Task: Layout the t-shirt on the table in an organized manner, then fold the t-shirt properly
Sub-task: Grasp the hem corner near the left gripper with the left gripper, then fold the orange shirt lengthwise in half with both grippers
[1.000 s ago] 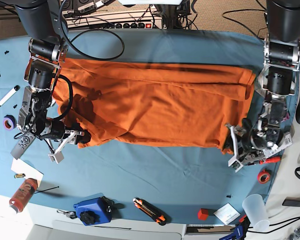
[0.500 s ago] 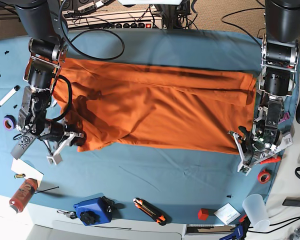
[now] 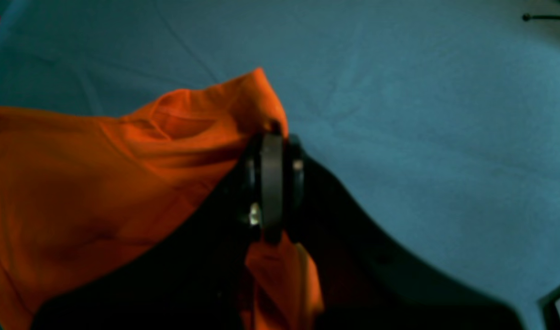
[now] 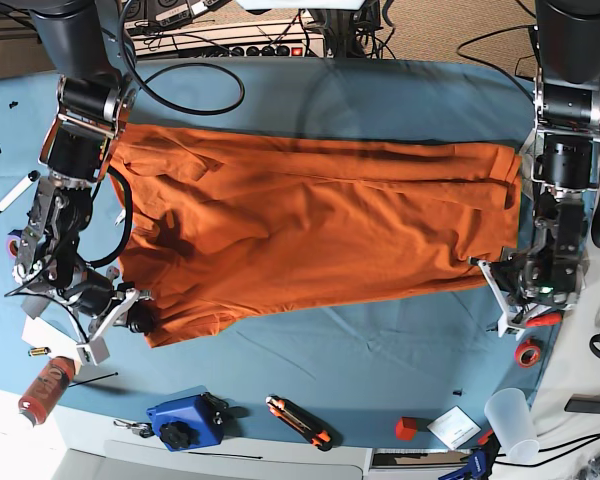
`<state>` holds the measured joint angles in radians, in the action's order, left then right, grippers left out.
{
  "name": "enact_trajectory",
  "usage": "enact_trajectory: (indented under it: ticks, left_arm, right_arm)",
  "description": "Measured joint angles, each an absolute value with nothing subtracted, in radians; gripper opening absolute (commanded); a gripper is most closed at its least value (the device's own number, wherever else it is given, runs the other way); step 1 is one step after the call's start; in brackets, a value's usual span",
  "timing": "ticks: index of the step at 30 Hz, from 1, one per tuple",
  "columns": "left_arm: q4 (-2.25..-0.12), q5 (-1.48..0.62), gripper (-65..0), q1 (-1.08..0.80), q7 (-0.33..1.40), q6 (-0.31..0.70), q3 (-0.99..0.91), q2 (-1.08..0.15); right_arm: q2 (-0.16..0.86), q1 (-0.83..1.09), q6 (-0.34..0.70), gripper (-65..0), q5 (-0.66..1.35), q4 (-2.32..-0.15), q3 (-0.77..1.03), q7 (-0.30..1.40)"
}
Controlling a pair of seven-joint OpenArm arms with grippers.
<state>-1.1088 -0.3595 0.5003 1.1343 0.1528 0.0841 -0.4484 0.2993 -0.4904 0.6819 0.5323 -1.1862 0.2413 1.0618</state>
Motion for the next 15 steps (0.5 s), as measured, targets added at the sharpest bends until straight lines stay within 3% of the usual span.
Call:
enact_trajectory:
  ticks: [9,15]
  left_arm:
    - [-1.280,-0.638,-65.0,0.384,1.221,0.288,-0.267,-0.449]
    - [-1.395,-0.693,-65.0,0.252,1.225,0.307,-0.366,-0.449]
  right_arm:
    - [0.299,-0.356,0.697,-65.0,0.541,-1.399,0.240,1.069]
    - [0.299,-0.282,0.697,-65.0,0.547,-1.530,0.241,1.094]
